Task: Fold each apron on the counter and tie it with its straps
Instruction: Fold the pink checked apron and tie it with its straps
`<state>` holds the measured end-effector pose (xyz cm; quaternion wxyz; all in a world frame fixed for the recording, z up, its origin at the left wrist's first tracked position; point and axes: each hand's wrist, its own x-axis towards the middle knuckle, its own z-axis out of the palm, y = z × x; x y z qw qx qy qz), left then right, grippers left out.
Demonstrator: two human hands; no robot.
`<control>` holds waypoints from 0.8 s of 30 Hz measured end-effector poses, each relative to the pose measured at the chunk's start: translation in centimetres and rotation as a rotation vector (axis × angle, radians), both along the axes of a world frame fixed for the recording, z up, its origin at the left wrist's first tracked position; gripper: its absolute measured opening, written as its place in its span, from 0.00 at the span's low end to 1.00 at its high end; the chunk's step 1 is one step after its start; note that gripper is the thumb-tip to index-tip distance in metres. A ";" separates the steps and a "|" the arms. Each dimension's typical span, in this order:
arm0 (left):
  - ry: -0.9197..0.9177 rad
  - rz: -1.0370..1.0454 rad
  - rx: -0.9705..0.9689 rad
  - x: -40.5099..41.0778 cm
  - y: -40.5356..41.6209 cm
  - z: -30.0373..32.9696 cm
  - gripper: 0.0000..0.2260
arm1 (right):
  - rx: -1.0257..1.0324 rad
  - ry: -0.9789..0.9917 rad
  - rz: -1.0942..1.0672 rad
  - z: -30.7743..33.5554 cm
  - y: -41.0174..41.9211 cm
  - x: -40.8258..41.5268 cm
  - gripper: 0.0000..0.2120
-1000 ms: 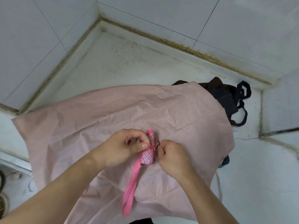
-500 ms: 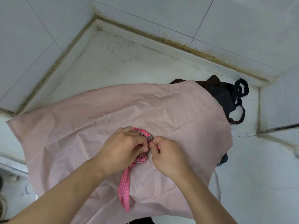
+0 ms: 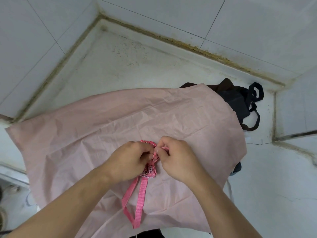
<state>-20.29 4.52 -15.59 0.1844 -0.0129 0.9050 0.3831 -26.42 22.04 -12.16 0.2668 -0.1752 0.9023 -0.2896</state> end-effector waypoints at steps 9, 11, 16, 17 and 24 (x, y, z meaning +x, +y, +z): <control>-0.161 0.343 0.377 0.4 -0.3 -1.4 0.13 | -0.554 -0.385 -0.585 -1.8 -1.6 0.6 0.15; -0.191 0.392 0.419 0.4 -0.2 -1.8 0.14 | -0.363 -0.155 -0.524 -2.8 -0.9 1.5 0.22; -0.207 0.418 0.527 0.4 -0.1 -1.8 0.12 | -0.383 -0.051 -0.297 -2.7 -1.2 2.5 0.20; -0.207 0.417 0.542 0.4 -0.2 -1.8 0.12 | -0.385 -0.008 -0.289 -2.8 -1.1 2.6 0.20; -0.236 0.413 0.556 0.4 -0.2 -1.5 0.12 | -0.315 0.162 -0.174 -2.7 -1.0 2.6 0.13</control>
